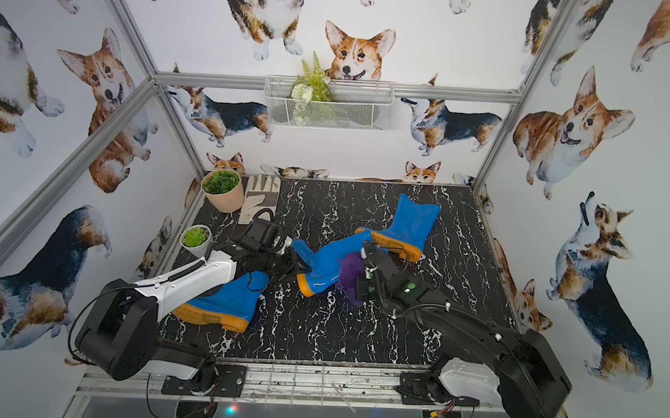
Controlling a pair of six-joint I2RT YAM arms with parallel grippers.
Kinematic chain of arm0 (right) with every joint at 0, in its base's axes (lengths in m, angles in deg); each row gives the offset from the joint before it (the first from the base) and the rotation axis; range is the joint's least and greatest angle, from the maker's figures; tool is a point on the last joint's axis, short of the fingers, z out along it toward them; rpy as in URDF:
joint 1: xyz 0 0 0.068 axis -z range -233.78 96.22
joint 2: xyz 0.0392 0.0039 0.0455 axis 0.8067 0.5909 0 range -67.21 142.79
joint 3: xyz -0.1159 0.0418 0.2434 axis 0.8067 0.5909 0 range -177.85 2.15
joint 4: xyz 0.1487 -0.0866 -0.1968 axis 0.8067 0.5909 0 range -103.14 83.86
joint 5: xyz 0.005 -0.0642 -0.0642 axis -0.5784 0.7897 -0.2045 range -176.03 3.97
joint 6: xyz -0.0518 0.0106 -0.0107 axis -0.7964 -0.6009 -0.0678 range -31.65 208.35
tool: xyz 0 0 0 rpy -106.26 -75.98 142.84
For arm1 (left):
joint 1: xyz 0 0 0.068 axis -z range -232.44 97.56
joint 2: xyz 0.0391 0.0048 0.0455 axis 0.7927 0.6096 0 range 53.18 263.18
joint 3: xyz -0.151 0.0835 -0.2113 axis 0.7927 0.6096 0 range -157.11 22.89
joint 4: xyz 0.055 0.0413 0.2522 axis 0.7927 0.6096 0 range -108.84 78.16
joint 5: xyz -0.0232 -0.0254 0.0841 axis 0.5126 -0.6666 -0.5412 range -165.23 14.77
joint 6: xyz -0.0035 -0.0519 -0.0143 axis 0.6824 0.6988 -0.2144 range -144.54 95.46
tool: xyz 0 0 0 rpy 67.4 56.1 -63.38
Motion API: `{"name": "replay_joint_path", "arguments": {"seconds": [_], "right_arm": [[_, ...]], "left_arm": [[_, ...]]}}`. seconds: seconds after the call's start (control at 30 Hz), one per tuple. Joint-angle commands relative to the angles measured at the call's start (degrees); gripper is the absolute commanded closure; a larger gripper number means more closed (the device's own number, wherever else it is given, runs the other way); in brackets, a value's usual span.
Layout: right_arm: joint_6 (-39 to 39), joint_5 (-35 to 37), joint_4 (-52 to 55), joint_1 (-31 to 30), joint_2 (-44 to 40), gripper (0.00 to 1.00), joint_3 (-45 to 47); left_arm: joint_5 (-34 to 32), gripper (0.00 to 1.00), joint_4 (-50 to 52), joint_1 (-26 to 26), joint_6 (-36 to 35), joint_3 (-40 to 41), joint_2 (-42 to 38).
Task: Wipe the rubber boots with a cloth
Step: Wipe the dirt off the rubber boot.
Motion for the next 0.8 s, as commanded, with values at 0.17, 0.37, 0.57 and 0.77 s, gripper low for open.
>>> {"name": "replay_joint_path", "arguments": {"seconds": [0.17,0.37,0.57,0.77], "right_arm": [[1.0,-0.5,8.9,0.7,-12.2,1.00,-1.0],[-4.2,6.9,2.0,-21.0,3.5,1.00,-10.7],[-4.4,6.9,4.0,-19.1,15.0,1.00,-15.2],[7.2,-1.3,7.9,2.9,3.9,1.00,-0.9]], "left_arm": [[4.7,1.00,-2.8,0.0,-2.2,-2.4,3.1],[4.4,1.00,-2.6,0.1,-2.3,-2.8,3.5],[3.5,1.00,-0.5,0.6,-3.5,-2.5,2.3],[1.6,1.00,1.9,0.6,-6.9,-0.2,1.3]]}}
